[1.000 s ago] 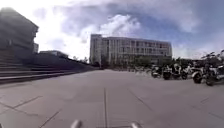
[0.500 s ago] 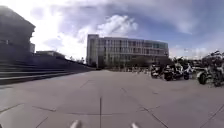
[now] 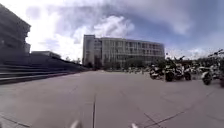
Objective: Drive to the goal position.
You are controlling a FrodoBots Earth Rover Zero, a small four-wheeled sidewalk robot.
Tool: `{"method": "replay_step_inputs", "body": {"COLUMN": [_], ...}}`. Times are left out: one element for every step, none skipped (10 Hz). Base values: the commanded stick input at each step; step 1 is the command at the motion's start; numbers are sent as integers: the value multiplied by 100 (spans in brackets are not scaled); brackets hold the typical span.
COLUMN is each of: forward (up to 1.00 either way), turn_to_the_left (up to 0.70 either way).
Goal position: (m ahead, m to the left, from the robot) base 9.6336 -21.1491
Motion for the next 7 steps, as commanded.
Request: {"method": "replay_step_inputs", "body": {"forward": [100,100,100,100,100,100,100], "turn_to_the_left": [0,-19,-21,0,0,0,0]}}
